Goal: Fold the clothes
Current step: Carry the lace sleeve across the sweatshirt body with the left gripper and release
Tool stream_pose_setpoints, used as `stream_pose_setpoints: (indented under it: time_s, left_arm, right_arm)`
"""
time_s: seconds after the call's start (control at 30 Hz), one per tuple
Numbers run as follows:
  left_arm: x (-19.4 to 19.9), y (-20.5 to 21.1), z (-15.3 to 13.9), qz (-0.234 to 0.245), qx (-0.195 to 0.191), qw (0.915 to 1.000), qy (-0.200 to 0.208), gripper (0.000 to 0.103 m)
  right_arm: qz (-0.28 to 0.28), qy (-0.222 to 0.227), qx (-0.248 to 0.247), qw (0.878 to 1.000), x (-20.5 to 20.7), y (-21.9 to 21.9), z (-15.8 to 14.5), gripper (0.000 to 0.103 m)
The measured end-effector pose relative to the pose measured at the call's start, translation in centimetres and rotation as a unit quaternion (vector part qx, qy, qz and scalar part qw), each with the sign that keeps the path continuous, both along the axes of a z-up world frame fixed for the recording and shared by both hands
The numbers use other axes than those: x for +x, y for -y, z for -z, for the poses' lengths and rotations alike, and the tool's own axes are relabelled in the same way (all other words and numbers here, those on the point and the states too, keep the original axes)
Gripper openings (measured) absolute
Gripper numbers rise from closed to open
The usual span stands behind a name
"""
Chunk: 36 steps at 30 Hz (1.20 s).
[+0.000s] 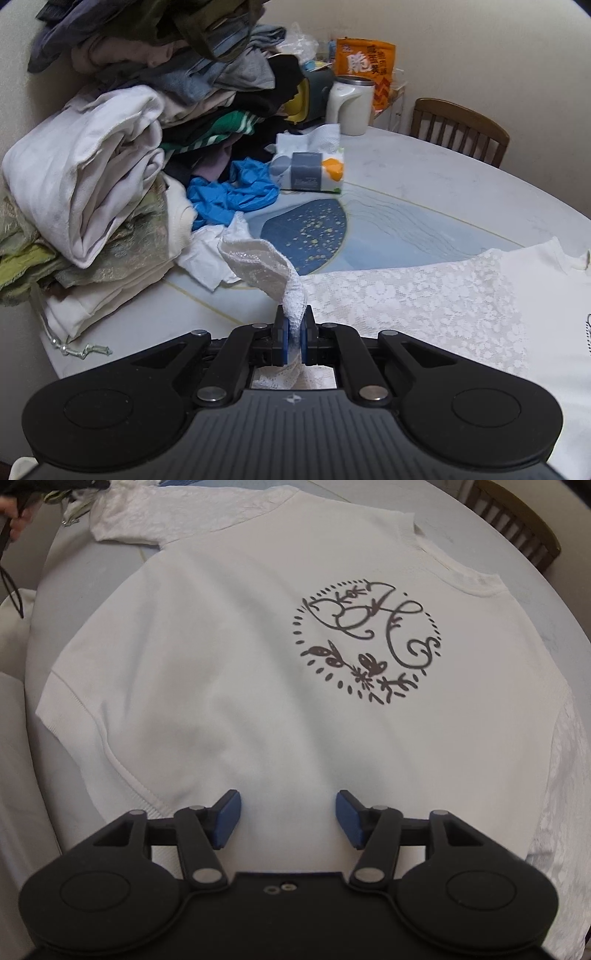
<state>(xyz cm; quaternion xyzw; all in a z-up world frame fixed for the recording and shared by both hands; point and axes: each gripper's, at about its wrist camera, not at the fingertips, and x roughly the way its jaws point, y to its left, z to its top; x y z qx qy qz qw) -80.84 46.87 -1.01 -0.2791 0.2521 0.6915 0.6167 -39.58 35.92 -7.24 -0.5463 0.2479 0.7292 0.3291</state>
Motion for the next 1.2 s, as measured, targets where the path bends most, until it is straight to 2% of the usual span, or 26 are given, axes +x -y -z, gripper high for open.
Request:
stream_pose_setpoints:
  time_s: [0.23,0.37,0.57,0.8,0.9,1.03,1.2]
  left_arm:
    - [5.6,0.3,-1.9,0.073,0.008,0.9973,0.000,0.005]
    - [8.9,0.3,-2.1,0.101,0.006,0.9949,0.003,0.005]
    - [12.8,1.0,-2.5,0.132,-0.003,0.9912,0.002,0.005]
    - [17.8,1.3,-3.6,0.180,-0.002,0.9836,0.003,0.005]
    - [21.1,0.7,-4.2,0.217,0.008,0.9759,0.019,0.005]
    - [27.2,-0.3,-3.8,0.284,0.011,0.9578,0.041,0.005]
    - [33.7,-1.7,0.4,0.343,-0.029,0.9383,0.034,0.005]
  right_arm:
    - [-0.040,-0.013,-0.007,0.999,-0.2,-0.6,-0.2,0.103]
    - [-0.071,-0.043,0.023,0.996,-0.4,-0.9,-1.5,0.103]
    - [-0.098,-0.082,0.057,0.990,0.4,-0.9,-0.7,0.103]
    - [-0.104,-0.105,0.056,0.987,1.2,-1.1,0.3,0.103]
    - [-0.109,-0.112,0.055,0.986,1.4,-1.3,0.3,0.103]
    - [-0.115,-0.117,0.052,0.985,1.6,-1.4,0.3,0.103]
    - [-0.120,-0.119,0.047,0.984,1.8,-1.6,0.3,0.103]
